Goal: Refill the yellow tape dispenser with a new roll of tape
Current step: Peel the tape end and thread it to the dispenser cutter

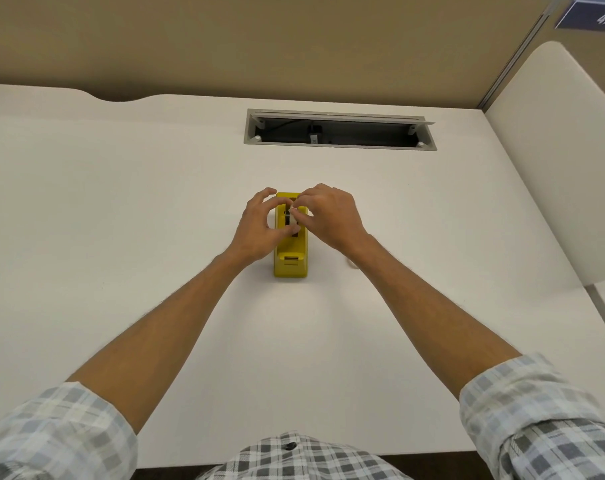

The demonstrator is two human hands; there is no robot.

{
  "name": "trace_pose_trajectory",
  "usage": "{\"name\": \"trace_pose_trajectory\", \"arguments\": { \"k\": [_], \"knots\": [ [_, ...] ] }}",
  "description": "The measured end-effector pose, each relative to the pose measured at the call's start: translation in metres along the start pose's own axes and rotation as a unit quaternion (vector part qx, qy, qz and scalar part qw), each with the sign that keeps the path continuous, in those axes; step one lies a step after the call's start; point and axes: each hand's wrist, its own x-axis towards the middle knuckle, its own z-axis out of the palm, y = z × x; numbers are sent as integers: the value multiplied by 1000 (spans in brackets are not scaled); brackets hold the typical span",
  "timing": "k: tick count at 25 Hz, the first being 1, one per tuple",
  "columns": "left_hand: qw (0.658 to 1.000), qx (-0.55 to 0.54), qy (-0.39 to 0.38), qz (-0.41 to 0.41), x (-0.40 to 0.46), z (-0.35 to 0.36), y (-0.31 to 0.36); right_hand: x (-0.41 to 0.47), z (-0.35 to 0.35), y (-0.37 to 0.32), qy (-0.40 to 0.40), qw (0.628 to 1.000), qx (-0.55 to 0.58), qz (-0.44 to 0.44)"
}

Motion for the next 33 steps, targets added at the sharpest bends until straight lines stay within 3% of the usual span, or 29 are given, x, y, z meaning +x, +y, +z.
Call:
{"name": "trace_pose_trajectory", "arguments": {
  "k": [6,33],
  "knots": [
    [999,24,-34,6,1,-2,2,-2,1,1,-16,1000,-16,-2],
    [999,-21,-34,-7,1,-1,7,-1,4,1,3,1000,20,16]
  ]
}}
